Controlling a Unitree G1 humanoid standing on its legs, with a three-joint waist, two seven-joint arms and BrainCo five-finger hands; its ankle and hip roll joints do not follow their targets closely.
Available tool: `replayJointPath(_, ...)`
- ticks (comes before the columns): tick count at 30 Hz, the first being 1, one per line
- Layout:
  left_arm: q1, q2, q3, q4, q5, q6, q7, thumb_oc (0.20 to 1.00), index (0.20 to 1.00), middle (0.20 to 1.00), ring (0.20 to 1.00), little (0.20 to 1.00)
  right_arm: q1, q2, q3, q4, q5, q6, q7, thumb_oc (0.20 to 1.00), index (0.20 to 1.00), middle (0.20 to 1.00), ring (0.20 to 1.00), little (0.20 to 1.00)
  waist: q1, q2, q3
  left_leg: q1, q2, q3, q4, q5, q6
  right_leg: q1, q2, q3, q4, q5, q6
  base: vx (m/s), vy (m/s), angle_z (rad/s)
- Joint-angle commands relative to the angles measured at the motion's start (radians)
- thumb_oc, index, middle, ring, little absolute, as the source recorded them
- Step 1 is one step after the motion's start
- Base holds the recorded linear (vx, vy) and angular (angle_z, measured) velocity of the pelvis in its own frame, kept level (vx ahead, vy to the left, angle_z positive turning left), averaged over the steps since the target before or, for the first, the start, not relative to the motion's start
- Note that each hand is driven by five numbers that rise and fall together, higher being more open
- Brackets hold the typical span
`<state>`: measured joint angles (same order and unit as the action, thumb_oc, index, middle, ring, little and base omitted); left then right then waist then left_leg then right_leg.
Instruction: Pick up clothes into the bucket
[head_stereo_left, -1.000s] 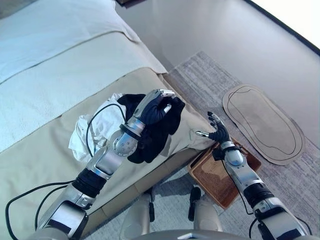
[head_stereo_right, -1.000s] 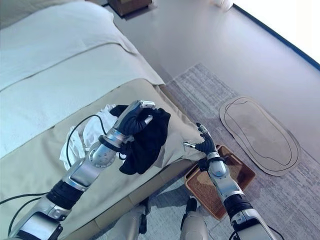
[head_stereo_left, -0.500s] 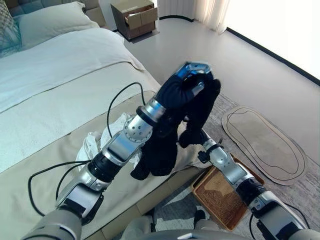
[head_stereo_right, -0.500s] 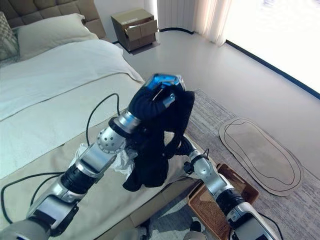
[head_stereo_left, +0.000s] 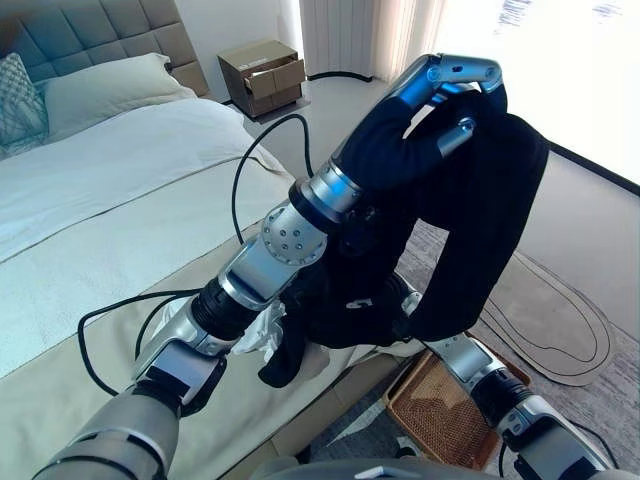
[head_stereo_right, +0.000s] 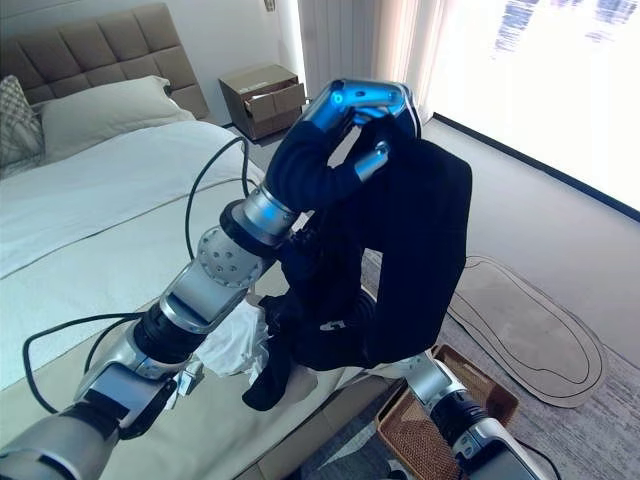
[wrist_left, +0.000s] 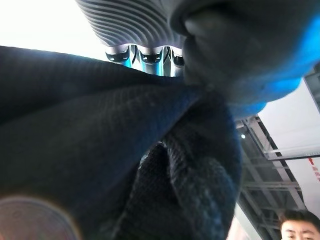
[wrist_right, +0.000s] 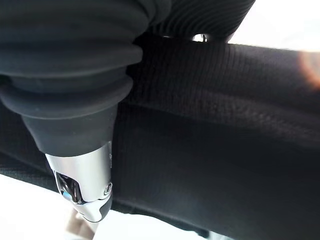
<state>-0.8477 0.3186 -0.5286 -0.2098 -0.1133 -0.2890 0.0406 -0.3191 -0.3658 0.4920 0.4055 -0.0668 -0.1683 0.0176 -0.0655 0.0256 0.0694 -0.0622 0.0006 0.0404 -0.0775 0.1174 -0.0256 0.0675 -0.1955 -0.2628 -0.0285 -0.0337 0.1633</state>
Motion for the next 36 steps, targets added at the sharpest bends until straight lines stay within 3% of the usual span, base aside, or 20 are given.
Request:
replayJointPath(1, -0.162, -0.04, 0.025, 0.033, -0.054, -0.021, 0.02, 0.2, 0.2, 0.2, 0.2, 0.2, -0.044, 0.019, 0.007, -0.032, 0.009, -0.018, -0.002, 1.0, 1.0, 1.0, 1.0, 1.0, 0.014, -0.038, -0.03, 0.037, 0.043, 0.032, 0.044, -0.1, -0.015, -0.057, -0.064, -0.017, -0.02, 0.152, 0.052, 0.0, 0.0, 0.0)
replayJointPath(11, -0.297, -0.046, 0.041, 0.003, -0.077, -0.02, 0.03, 0.2, 0.2, 0.2, 0.2, 0.2, 0.011, -0.003, 0.016, 0.076, -0.073, 0.009, 0.006, 1.0, 1.0, 1.0, 1.0, 1.0, 0.019, -0.035, -0.047, 0.042, 0.039, 0.024, 0.042, -0.102, -0.013, -0.047, -0.06, -0.026, -0.024, 0.152, 0.056, 0.0, -0.001, 0.02)
replayJointPath(12, -0.302, -0.051, 0.04, 0.006, -0.083, -0.018, 0.034, 0.2, 0.2, 0.2, 0.2, 0.2, 0.016, -0.001, 0.015, 0.064, -0.064, 0.007, 0.008, 0.865, 0.865, 0.865, 0.865, 0.865, 0.017, -0.035, -0.048, 0.043, 0.039, 0.023, 0.042, -0.102, -0.012, -0.047, -0.06, -0.026, -0.024, 0.153, 0.057, 0.0, 0.0, 0.0)
replayJointPath(13, -0.305, -0.058, 0.041, 0.01, -0.087, -0.018, 0.037, 0.2, 0.2, 0.2, 0.2, 0.2, 0.02, 0.001, 0.011, 0.053, -0.057, 0.005, 0.008, 0.558, 0.558, 0.558, 0.558, 0.558, 0.016, -0.035, -0.049, 0.044, 0.039, 0.023, 0.043, -0.102, -0.011, -0.046, -0.061, -0.026, -0.024, 0.153, 0.057, 0.0, 0.0, 0.0)
replayJointPath(14, -0.306, -0.069, 0.036, 0.015, -0.094, -0.017, 0.043, 0.2, 0.2, 0.2, 0.2, 0.2, 0.018, 0.002, 0.003, 0.038, -0.041, 0.004, 0.004, 0.2, 0.2, 0.2, 0.2, 0.2, 0.015, -0.033, -0.05, 0.045, 0.039, 0.023, 0.043, -0.103, -0.01, -0.046, -0.061, -0.026, -0.024, 0.153, 0.057, 0.0, 0.0, 0.0)
replayJointPath(36, -0.228, -0.025, 0.074, 0.036, -0.158, -0.021, 0.066, 0.2, 0.2, 0.2, 0.2, 0.2, 0.079, 0.052, -0.099, -0.105, 0.284, -0.023, 0.039, 0.2, 0.2, 0.2, 0.2, 0.2, 0.003, -0.036, -0.055, 0.058, 0.033, 0.036, 0.045, -0.111, -0.005, -0.04, -0.062, -0.015, -0.026, 0.158, 0.057, 0.0, 0.0, 0.0)
